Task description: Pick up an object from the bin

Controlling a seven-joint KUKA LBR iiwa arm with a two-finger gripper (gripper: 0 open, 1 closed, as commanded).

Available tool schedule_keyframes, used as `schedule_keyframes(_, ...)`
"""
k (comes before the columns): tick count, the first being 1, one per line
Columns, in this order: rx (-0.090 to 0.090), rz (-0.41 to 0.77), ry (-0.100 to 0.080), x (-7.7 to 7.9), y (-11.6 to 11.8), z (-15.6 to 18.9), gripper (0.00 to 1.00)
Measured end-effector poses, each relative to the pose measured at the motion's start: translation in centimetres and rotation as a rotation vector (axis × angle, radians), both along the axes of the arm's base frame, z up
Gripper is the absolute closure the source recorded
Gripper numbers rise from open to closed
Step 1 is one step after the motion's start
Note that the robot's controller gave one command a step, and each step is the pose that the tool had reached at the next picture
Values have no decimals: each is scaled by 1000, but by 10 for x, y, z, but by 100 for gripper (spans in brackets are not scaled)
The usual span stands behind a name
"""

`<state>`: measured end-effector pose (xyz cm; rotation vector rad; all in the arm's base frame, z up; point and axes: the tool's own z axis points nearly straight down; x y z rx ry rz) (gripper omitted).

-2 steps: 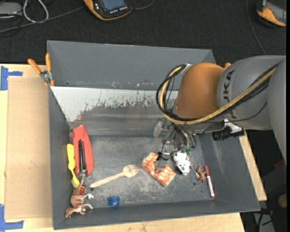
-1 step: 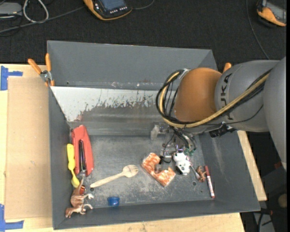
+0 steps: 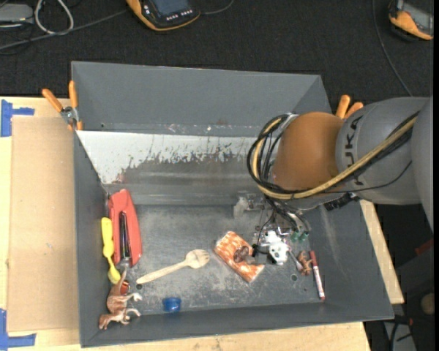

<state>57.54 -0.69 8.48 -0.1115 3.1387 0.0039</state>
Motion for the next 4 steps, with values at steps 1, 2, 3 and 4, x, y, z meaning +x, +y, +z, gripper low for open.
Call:
schedule_keyframes(1, 0, 136, -2, -33, -20, -14, 100)
schedule_keyframes(2, 1, 133, -1, -34, -21, -15, 0)
schedule_keyframes(3, 0, 139, -4, -39, -19, -14, 0)
schedule_keyframes(4, 1, 210, -9, -80, 8, -3, 0)
